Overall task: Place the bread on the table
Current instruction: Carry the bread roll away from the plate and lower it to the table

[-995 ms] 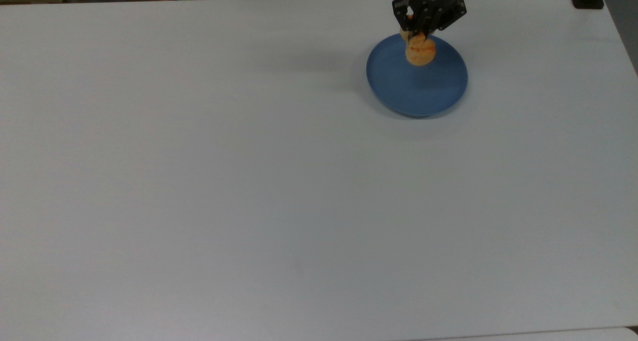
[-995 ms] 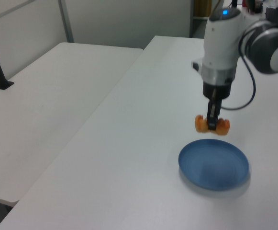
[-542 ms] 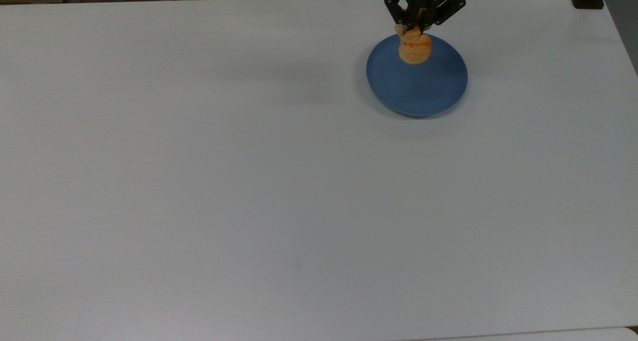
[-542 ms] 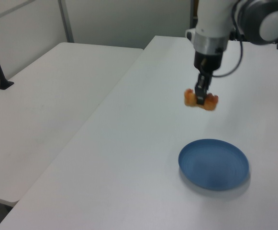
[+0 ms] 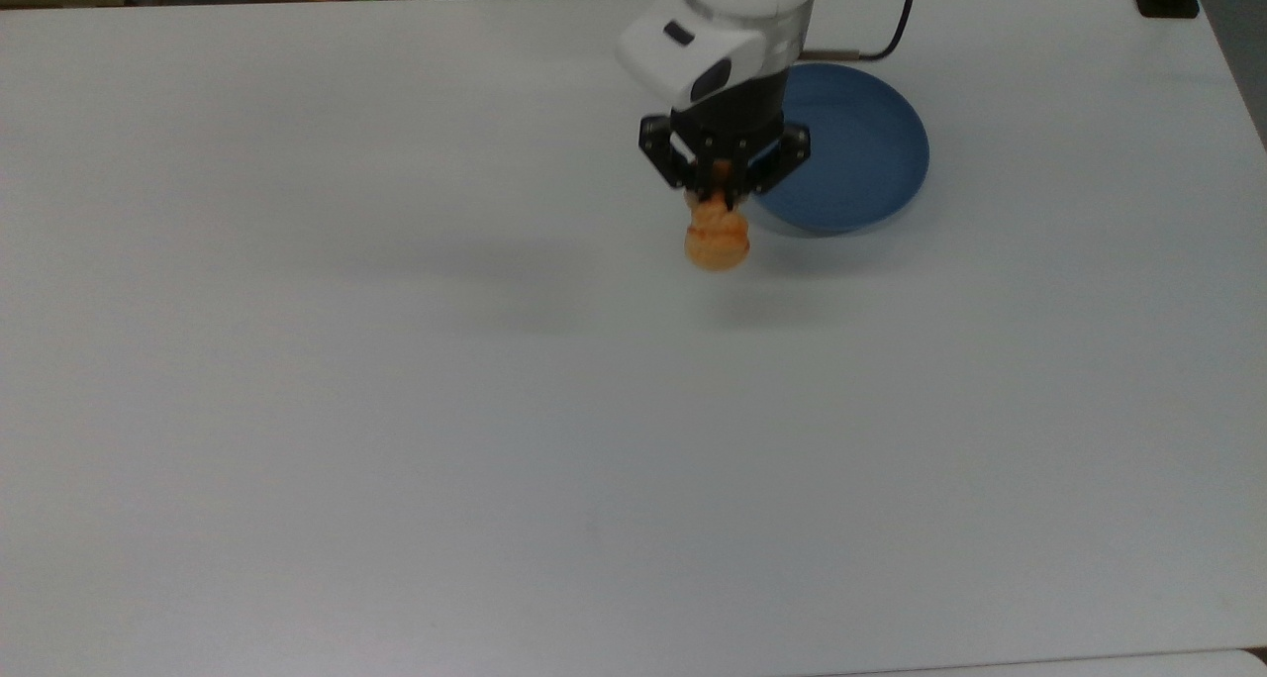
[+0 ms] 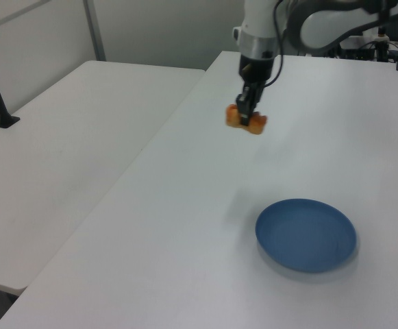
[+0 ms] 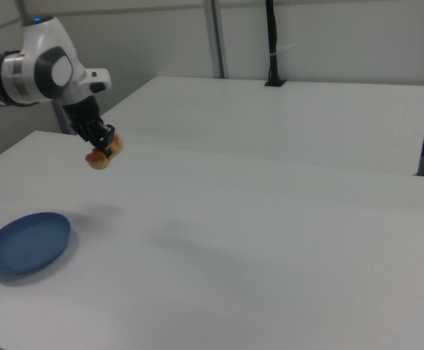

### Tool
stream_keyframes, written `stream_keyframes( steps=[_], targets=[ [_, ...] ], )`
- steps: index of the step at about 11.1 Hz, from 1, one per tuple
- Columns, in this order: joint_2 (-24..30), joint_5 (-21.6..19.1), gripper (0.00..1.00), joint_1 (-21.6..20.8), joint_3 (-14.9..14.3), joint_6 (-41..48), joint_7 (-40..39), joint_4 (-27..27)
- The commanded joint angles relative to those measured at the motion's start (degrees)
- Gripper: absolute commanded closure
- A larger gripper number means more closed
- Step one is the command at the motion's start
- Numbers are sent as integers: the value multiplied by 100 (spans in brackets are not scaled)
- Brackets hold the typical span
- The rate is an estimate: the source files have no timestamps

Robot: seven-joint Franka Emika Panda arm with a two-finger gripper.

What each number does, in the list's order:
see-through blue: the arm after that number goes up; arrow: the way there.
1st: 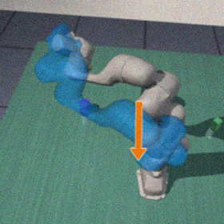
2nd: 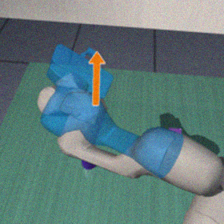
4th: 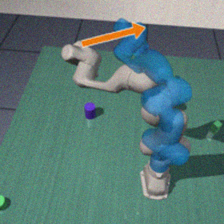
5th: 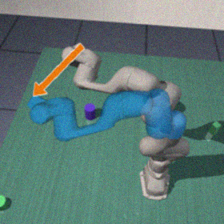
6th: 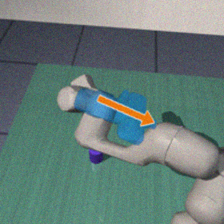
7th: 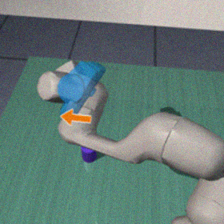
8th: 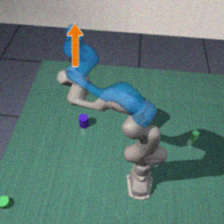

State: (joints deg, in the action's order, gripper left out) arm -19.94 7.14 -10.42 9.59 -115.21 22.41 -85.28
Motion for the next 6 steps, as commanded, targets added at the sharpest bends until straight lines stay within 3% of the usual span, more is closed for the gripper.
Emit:
stream_keyframes(
  steps=[1,6],
  targets=[
    [-640,68,83,-75,-212,-1245,-158,231],
    [-1520,77,82,-66,-343,-2908,-289,240]
  ],
)
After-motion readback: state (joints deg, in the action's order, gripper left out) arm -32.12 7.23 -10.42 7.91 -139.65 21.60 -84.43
